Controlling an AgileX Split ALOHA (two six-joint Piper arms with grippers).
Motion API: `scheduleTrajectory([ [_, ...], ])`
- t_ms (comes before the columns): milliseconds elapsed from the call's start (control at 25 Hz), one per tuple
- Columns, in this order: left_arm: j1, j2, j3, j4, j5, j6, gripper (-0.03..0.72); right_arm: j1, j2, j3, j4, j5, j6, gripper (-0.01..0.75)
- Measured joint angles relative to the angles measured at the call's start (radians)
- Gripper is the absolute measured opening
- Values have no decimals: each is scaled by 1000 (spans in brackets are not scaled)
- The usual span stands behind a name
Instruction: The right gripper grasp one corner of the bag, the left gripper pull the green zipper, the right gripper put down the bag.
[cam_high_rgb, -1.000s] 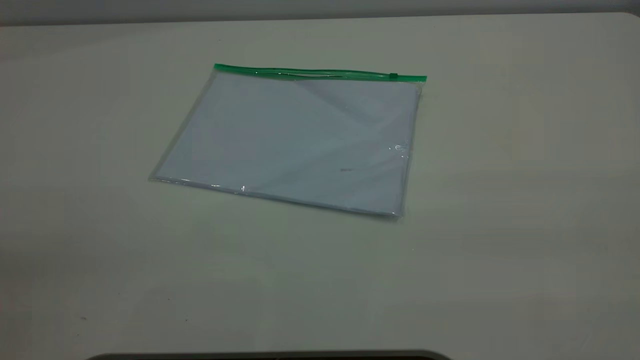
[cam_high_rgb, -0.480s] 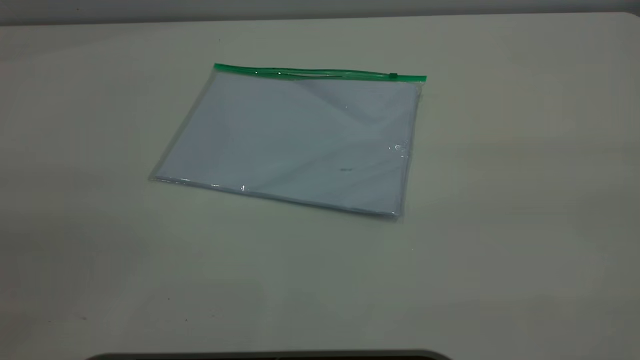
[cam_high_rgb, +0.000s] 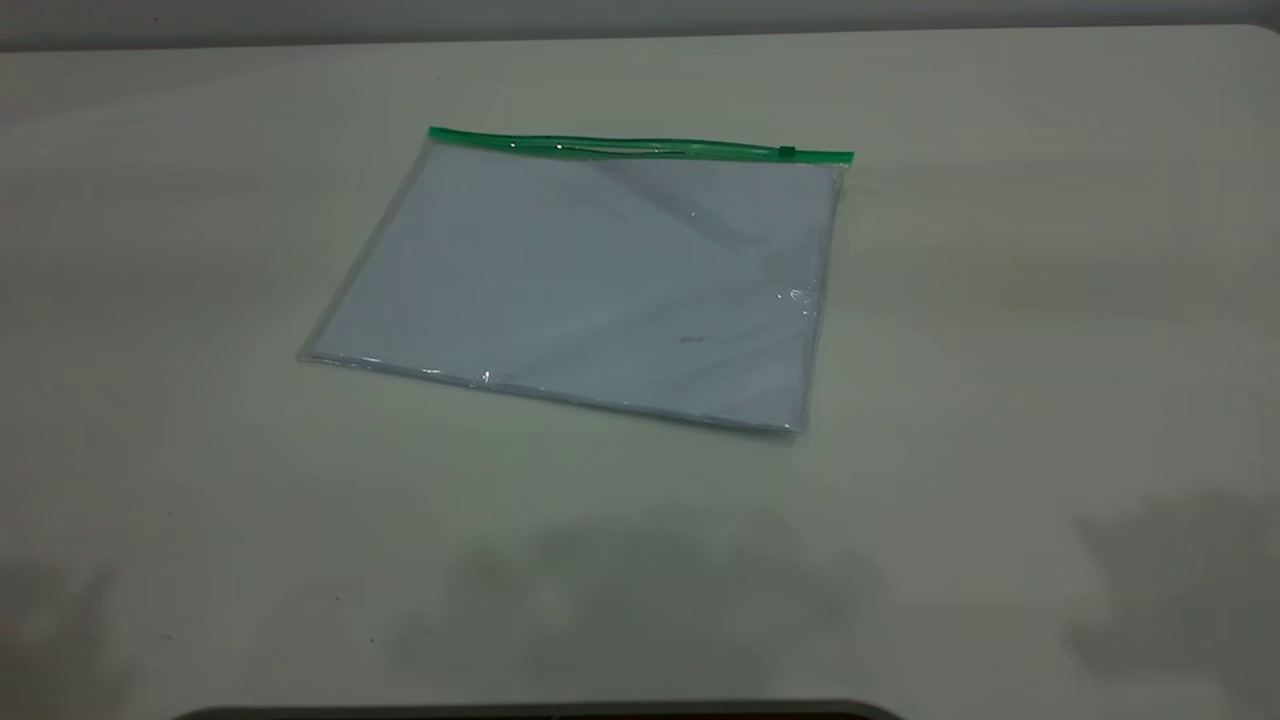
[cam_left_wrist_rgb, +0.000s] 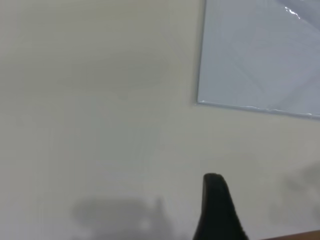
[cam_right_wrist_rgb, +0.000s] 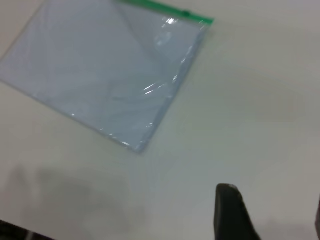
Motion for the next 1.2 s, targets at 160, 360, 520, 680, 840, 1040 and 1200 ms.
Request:
scheduleTrajectory([
  [160, 0, 192, -87, -99, -40, 109, 554, 0, 238, -38, 305, -32, -295, 482],
  [360, 0, 403, -176, -298, -105, 324, 554, 0, 544, -168, 681, -38, -703, 511],
  [520, 0, 547, -229, -458, -122, 477, 554, 0, 800, -304, 917, -7, -947, 512],
  [680, 0, 654, -271, -570, -135, 585, 554, -1, 1037, -464, 983, 103, -1010, 512],
  [840, 0, 728, -316, -620, -144, 635, 554, -1, 1213, -615, 982, 137, -1012, 512],
  [1040, 0, 805, -357, -629, -148, 645, 554, -1, 1377, -798, 939, 189, -1010, 512],
  [1200, -8, 845, -371, -631, -160, 654, 554, -2, 1478, -947, 839, 215, -980, 512],
])
